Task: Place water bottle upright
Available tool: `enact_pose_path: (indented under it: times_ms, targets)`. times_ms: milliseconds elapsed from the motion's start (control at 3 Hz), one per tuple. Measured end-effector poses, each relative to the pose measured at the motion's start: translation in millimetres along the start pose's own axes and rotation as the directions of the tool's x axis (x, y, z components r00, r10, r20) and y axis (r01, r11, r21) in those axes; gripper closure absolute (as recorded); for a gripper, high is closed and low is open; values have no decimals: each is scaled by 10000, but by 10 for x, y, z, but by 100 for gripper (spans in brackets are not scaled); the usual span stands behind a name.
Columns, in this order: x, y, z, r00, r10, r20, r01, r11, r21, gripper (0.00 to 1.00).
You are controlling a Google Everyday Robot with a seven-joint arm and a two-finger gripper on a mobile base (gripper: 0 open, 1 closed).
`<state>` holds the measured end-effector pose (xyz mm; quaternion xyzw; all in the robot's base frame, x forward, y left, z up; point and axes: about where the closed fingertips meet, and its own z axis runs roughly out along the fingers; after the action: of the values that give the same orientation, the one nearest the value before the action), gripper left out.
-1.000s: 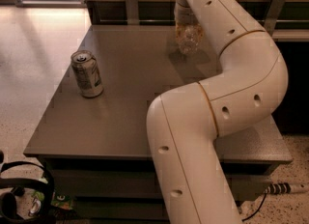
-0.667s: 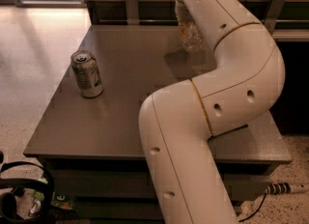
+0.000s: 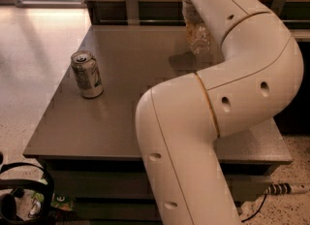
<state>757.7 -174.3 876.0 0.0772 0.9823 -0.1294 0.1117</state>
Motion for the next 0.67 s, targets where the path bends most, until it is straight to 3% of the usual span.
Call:
enact_pose_path:
  times_ms: [333, 667]
  targets:
    - [141, -191, -111, 9986, -176, 505, 245, 9897, -1409, 100]
    - [283, -311, -241, 9848, -712, 1586, 1202, 9381, -3250, 100]
